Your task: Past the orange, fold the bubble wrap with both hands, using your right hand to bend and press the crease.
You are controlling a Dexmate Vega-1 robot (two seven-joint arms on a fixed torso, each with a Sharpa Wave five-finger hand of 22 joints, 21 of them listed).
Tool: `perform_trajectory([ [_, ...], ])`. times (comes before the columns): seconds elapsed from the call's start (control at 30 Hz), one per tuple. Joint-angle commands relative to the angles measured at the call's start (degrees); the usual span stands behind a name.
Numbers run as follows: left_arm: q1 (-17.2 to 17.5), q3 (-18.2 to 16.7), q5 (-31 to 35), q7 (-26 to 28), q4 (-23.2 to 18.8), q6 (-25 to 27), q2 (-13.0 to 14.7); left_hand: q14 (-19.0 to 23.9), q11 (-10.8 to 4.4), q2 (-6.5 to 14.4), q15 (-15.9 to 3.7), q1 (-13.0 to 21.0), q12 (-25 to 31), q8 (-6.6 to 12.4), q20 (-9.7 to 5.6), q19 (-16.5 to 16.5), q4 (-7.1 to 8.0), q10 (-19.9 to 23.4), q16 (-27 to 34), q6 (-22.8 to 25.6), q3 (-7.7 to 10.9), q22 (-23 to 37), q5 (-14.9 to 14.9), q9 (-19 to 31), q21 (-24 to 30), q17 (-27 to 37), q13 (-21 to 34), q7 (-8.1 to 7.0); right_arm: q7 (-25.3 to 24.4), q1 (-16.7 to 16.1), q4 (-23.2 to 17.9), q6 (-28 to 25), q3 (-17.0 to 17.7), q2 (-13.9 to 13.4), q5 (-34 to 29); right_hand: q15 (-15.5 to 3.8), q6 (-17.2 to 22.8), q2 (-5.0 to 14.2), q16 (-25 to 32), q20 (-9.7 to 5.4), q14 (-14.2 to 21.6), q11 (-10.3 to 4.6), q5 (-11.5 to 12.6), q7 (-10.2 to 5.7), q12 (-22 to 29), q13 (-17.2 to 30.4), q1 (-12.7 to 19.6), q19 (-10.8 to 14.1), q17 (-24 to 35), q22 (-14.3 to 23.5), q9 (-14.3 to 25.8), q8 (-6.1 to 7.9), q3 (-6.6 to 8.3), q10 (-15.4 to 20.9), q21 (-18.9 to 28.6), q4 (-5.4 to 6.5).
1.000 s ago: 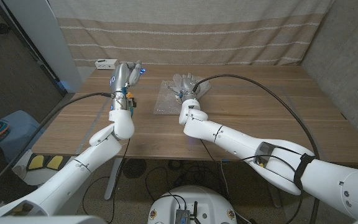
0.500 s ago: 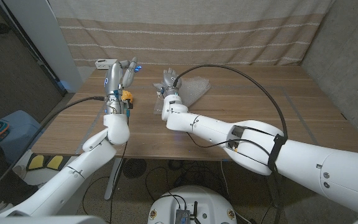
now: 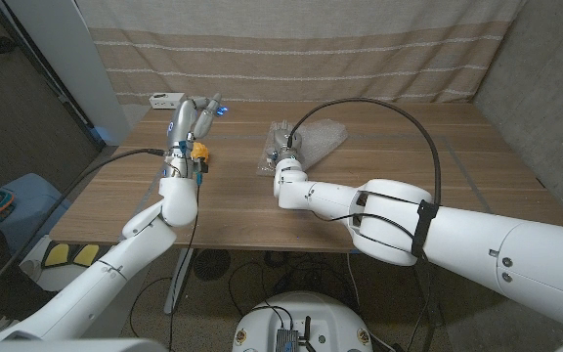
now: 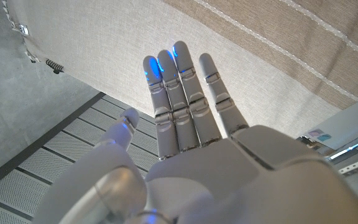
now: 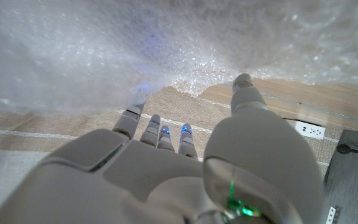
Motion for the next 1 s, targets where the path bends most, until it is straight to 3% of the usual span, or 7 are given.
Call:
perform_trajectory([
  [0.03, -2.7, 1.5, -2.9, -8.8, 2.0, 0.0, 1.6, -0.6, 0.19, -0.3, 0.11, -1.2, -0.3, -0.48, 0.05, -0.4, 0.26, -0.2, -0.4, -0.6, -0.51, 0.1, -0.4, -0.1, 0.4, -0.1, -0.3, -0.02, -18.3, -0.7, 2.7, -0.2, 2.5, 0.5, 2.5, -0.92, -3.6, -0.04, 0.8, -0.11, 1.6, -2.49, -0.5, -3.11, 0.5, 0.3, 1.2, 2.2, 0.5, 0.2, 0.3, 0.44, 1.12, -1.5, 0.4, 0.23],
  [0.17, -4.0, 2.3, -3.7, -10.8, 3.6, -1.4, 1.9, -0.9, 0.25, -0.4, 0.14, -1.8, -0.7, -0.85, 0.19, -0.9, 0.43, -0.6, -0.8, -0.8, -0.78, 0.0, -0.6, -0.3, 0.4, -0.4, -0.5, -0.01, -22.9, -0.7, 2.6, 0.7, 3.8, 0.3, 2.4, -1.69, -1.4, -0.19, 1.2, -0.67, 3.0, -2.38, -0.6, -2.07, 1.5, 0.3, 1.8, 3.3, 0.6, 0.2, 0.3, 1.56, 1.62, 0.4, 0.6, 0.10],
  [0.3, -4.9, 2.8, -3.6, -11.0, 4.9, -2.9, 1.9, -1.3, 0.44, -0.5, 0.05, -2.4, -1.0, -1.21, 0.36, -1.4, 0.62, -0.9, -1.2, -0.9, -1.05, -0.1, -0.9, -0.7, 0.4, -0.6, -0.8, -0.05, -23.3, -0.4, 2.6, -1.4, 4.7, 0.5, 2.5, -1.93, 1.6, -0.53, 1.3, -1.01, 3.6, -2.16, -0.6, -0.77, 2.0, 0.3, 2.2, 3.6, 0.7, 0.2, 0.3, 2.59, 1.92, 1.9, 0.5, 0.16],
  [0.43, -5.6, 3.1, -3.7, -11.2, 5.9, -4.2, 1.8, -1.3, 0.37, -0.5, 0.04, -2.7, -1.2, -1.42, 0.40, -1.6, 0.73, -0.9, -1.3, -1.0, -1.12, -0.2, -1.0, -0.8, 0.5, -0.7, -1.0, 0.00, -17.9, 0.6, 2.8, -6.2, 4.7, 1.1, 3.1, -0.32, 0.0, -1.43, 0.3, -0.70, 0.9, -0.29, -0.8, 0.85, 1.1, 0.3, 0.3, 1.3, 1.0, 0.3, 0.2, 1.62, 1.27, -0.2, -0.6, 1.21],
  [0.57, -6.2, 3.3, -3.8, -11.7, 6.8, -5.4, 1.9, -1.7, 0.41, -0.5, 0.12, -3.0, -1.4, -1.68, 0.47, -2.1, 0.81, -1.3, -1.6, -1.1, -1.21, -0.2, -1.2, -0.9, 0.4, -0.8, -1.0, -0.05, -12.3, 1.2, 2.9, -8.4, 3.5, 1.0, 3.1, 0.66, -0.2, -1.83, -0.2, -0.26, -0.7, 0.33, -0.9, 1.40, 0.8, 0.4, -1.0, -0.4, 1.1, 0.3, 0.2, 1.58, 0.80, -1.6, -1.1, 1.78],
  [0.73, -6.6, 3.3, -3.7, -11.4, 7.1, -5.2, 1.5, -1.7, 0.20, -0.5, 0.10, -3.3, -1.6, -1.88, 0.51, -2.2, 0.88, -1.3, -1.7, -1.1, -1.28, -0.3, -1.3, -1.1, 0.6, -0.9, -1.2, -0.09, -10.1, 1.2, 2.8, -9.1, 3.7, 0.9, 3.7, 0.95, 5.3, -2.51, 0.4, 0.02, -0.8, 0.68, -1.3, 3.74, 1.7, 0.4, -6.1, -1.0, 1.5, 0.4, 0.2, 3.20, -1.06, 0.3, -1.0, 3.97],
  [1.0, -7.6, 3.8, -3.8, -12.3, 8.1, -6.4, 1.5, -1.8, 0.20, -0.5, 0.04, -3.7, -1.9, -2.03, 0.45, -2.3, 0.90, -1.5, -2.0, -1.3, -1.27, -0.5, -1.4, -1.0, 0.8, -1.1, -1.4, -0.19, -2.4, 2.7, 3.0, -14.4, 2.2, 0.8, 3.9, 1.33, 9.0, -3.26, 0.6, 0.39, -0.5, 1.65, -1.1, 6.74, 1.9, 0.4, -8.1, -1.8, 1.5, 0.4, 0.1, 3.86, -1.91, 1.5, -1.1, 4.32],
])
